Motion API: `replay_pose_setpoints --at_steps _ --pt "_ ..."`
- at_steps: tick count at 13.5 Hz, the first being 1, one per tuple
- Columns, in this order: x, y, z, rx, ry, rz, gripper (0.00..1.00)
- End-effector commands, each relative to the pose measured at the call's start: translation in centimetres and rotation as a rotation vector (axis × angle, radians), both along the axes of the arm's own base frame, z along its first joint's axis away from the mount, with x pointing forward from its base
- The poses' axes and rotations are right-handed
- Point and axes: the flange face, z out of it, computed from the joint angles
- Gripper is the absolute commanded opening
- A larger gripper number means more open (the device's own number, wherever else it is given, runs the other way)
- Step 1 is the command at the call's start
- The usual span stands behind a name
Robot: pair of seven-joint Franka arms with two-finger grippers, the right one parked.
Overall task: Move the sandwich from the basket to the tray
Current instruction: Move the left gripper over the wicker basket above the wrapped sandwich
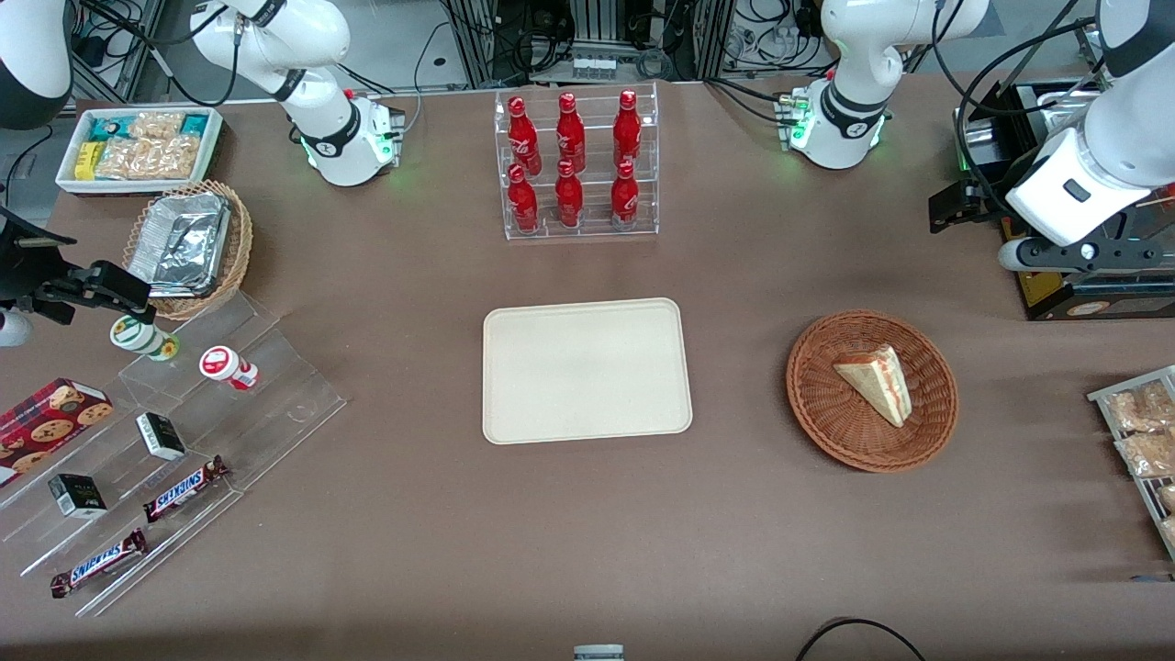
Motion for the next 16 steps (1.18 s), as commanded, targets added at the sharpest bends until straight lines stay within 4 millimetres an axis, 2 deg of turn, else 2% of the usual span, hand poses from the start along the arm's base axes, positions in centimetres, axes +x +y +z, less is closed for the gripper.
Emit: replay_pose_setpoints --at_steps 1,5,9,16 --pt "-0.2 -0.2 0.6 -0.004 -0.015 0.002 1.00" --pt "0.9 -0.1 -0.2 -0.006 -0.041 0.008 1.00" --pt "2.6 0.5 -2.9 -0.006 -0.037 0.018 1.00" --pt "3.4 1.1 -11.0 0.026 -0.038 0.017 1.00"
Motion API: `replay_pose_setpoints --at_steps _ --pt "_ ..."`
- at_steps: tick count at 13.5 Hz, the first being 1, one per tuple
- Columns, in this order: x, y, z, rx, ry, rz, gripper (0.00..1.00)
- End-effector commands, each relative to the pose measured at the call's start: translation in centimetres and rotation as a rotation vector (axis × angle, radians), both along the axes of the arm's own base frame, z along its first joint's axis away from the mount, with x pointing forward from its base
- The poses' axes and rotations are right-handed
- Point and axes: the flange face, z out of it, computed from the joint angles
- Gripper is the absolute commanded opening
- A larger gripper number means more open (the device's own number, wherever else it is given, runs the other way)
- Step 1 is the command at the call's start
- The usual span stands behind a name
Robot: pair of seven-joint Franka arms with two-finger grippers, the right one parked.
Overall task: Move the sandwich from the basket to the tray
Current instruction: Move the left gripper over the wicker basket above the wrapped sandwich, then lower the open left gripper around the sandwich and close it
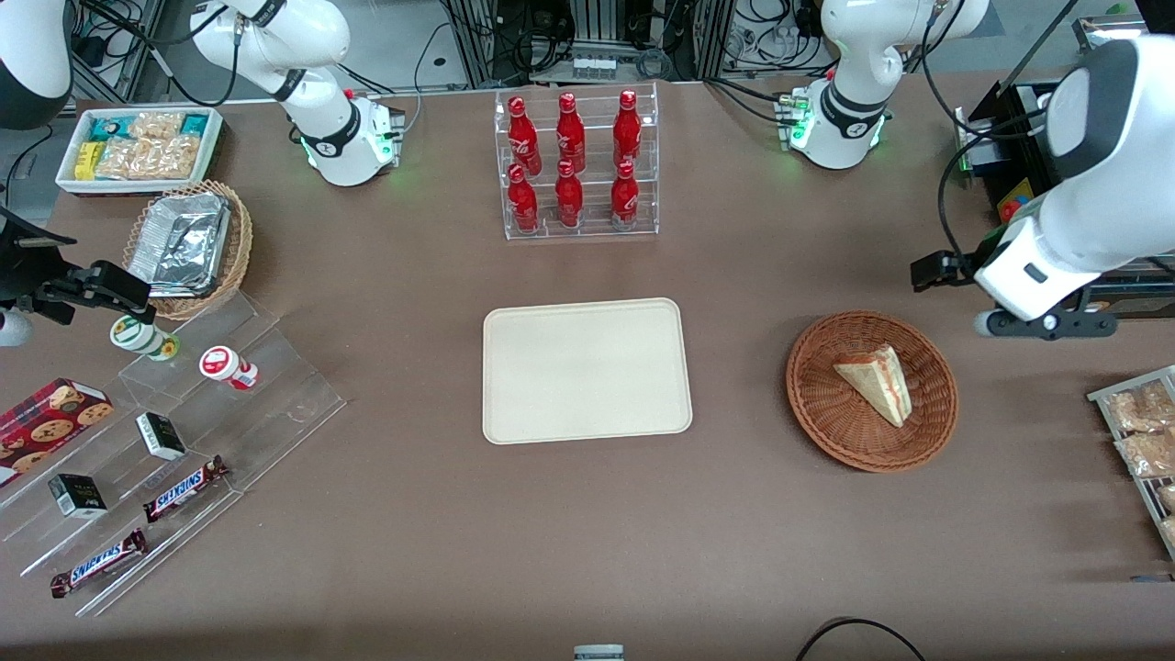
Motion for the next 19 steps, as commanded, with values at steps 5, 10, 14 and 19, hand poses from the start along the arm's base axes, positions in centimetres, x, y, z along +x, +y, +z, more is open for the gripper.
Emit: replay_pose_setpoints --at_steps 5,10,14,19 --pt "1.4 0.4 -8.0 0.007 -0.020 0.006 1.00" --pt "2.1 1.2 -13.1 0.014 -0.034 0.063 1.00" --pt "1.5 1.6 -15.9 0.034 -0.069 0.211 1.00" --pt "2.0 1.0 -18.5 0.098 -0.110 0.543 1.00"
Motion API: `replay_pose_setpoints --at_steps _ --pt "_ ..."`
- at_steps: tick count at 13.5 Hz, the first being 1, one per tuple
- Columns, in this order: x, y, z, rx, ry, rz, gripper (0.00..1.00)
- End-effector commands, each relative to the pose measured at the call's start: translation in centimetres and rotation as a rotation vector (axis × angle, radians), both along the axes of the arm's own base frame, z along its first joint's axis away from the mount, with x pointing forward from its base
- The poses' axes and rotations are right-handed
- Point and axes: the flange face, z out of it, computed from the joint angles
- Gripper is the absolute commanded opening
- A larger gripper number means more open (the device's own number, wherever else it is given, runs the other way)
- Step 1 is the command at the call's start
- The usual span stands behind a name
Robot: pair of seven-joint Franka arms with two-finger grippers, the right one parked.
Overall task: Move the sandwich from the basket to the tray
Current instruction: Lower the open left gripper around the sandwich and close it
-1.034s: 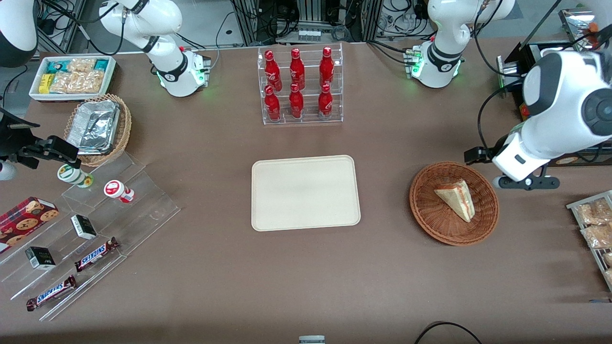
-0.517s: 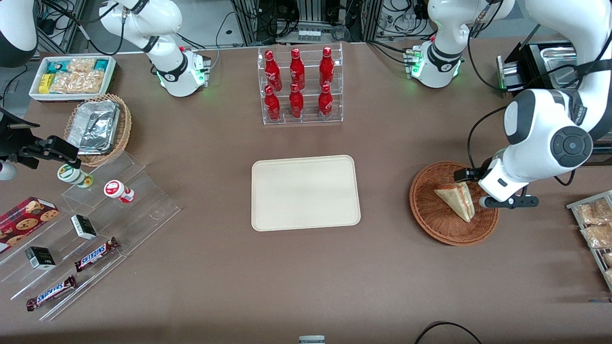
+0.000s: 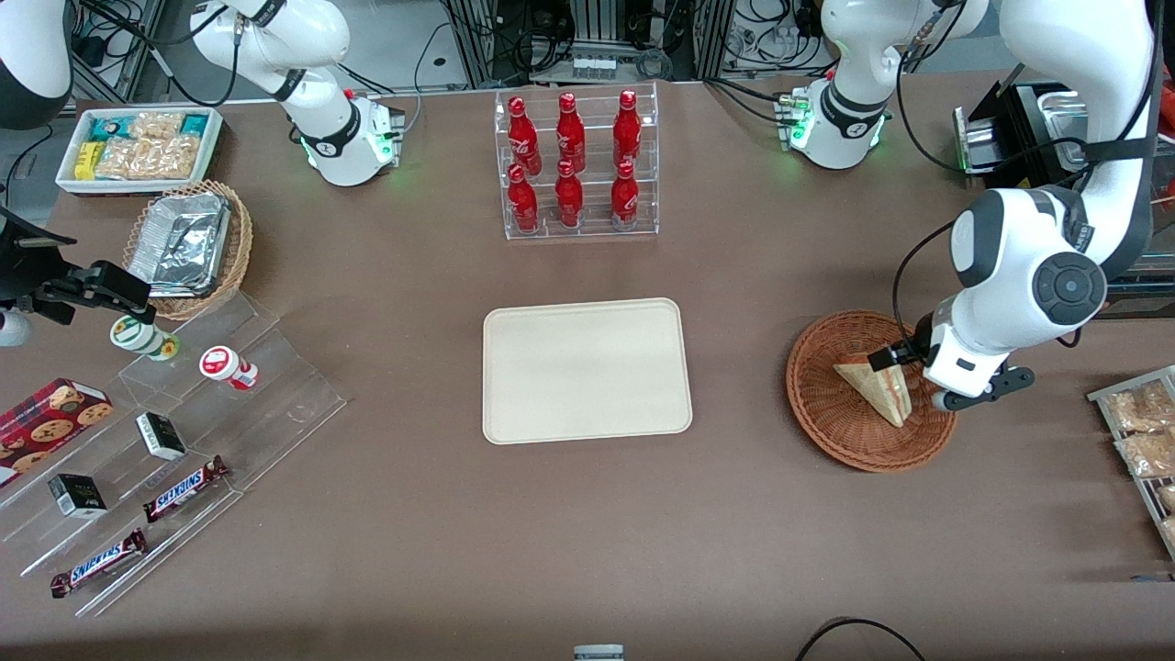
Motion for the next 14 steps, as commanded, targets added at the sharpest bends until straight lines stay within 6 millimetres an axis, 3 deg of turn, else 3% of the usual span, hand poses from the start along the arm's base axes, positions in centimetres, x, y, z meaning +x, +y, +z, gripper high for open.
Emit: replay_pose_setpoints --at_steps 1,5,14 --pt "0.2 -0.6 -1.0 0.030 -0.040 0.130 1.00" --pt "-0.6 -0.7 -3.4 0.075 -0.033 0.135 1.00" --pt "-1.4 -0.5 -5.9 0.087 -0.040 0.129 1.00"
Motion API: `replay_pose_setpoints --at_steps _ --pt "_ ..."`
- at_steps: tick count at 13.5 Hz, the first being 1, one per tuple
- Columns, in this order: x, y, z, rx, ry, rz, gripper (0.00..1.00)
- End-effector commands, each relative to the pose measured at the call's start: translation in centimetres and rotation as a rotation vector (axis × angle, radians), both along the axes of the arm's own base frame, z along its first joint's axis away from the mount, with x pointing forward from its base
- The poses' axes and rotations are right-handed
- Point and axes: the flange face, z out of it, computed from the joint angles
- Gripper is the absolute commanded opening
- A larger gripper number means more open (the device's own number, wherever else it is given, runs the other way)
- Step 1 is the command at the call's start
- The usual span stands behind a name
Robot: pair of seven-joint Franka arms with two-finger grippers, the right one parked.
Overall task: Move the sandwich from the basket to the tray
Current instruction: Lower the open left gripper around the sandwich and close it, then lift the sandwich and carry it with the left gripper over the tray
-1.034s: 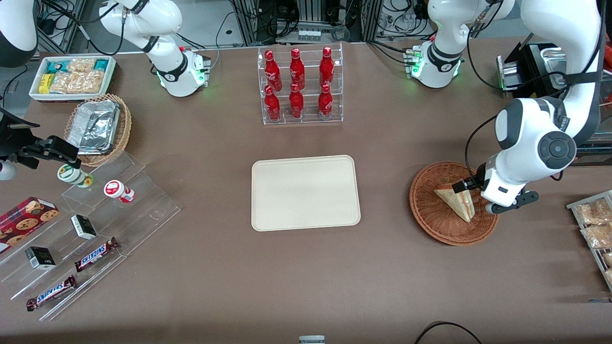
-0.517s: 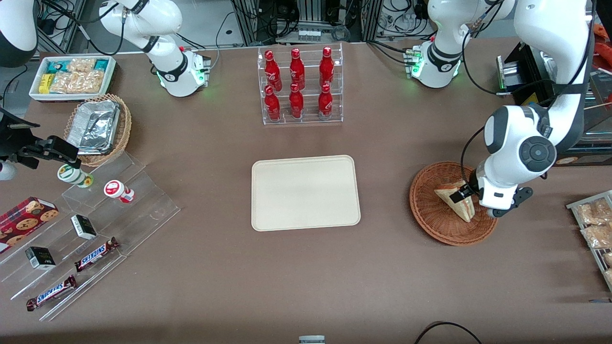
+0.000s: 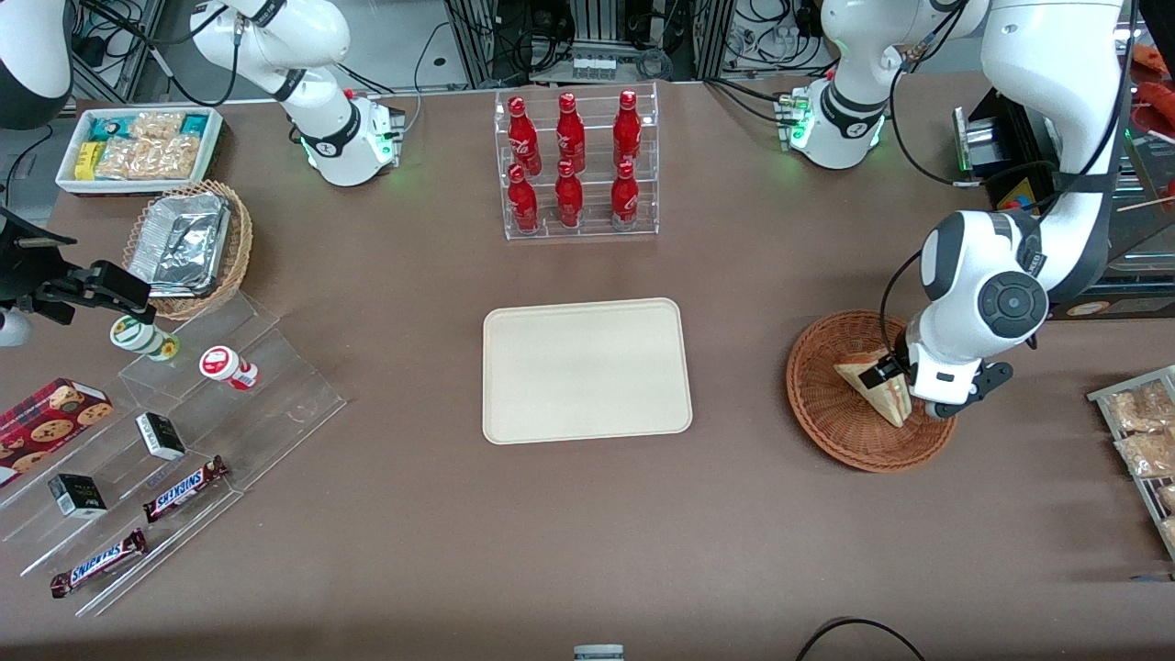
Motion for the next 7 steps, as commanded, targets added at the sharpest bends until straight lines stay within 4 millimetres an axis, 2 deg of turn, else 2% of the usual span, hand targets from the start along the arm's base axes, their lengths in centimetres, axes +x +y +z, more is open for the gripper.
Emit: replay_pose_setpoints --at_steps 1,6,7 --pt "-0.7 0.1 -1.2 0.009 -0.042 0.025 1.00" --pt "-1.2 0.1 -3.6 -0.003 -0.038 0.051 0.99" --pt "-1.2 0.1 -3.8 -0.003 -0.034 0.051 0.77"
